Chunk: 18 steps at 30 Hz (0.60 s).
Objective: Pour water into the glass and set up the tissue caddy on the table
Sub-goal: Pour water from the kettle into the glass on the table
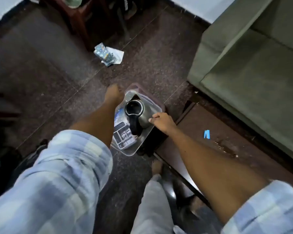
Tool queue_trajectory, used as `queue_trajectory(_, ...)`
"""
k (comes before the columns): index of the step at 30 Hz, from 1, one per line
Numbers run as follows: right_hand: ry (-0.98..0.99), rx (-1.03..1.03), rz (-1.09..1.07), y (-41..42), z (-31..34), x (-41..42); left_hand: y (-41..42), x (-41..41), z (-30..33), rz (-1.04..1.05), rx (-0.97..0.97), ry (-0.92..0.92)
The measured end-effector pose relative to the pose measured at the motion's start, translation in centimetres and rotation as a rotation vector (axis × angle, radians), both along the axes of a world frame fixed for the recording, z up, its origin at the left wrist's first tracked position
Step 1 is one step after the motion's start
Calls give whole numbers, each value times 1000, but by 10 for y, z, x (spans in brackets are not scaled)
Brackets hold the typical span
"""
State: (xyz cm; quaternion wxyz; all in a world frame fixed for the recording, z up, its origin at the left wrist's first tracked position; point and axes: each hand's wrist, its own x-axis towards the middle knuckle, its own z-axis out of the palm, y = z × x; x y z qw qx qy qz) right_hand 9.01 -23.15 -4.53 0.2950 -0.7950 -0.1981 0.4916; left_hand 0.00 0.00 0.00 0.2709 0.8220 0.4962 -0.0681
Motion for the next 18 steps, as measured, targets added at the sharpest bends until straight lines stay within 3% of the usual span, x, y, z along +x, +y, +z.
queue_trajectory(4,70,-26,35,30,-22,-31,31,-17,-31,83,-83,115)
queue_trajectory(10,202,-26,-197,33,-54,-62,35,-21,-83,-297,-189,201)
queue_trajectory(15,338,144,-216,39,-59,-83,37,-14,-122,-384,-84,119)
queue_trajectory(18,264,177,-238,40,-63,-95,44,-2,-140,-469,-23,75)
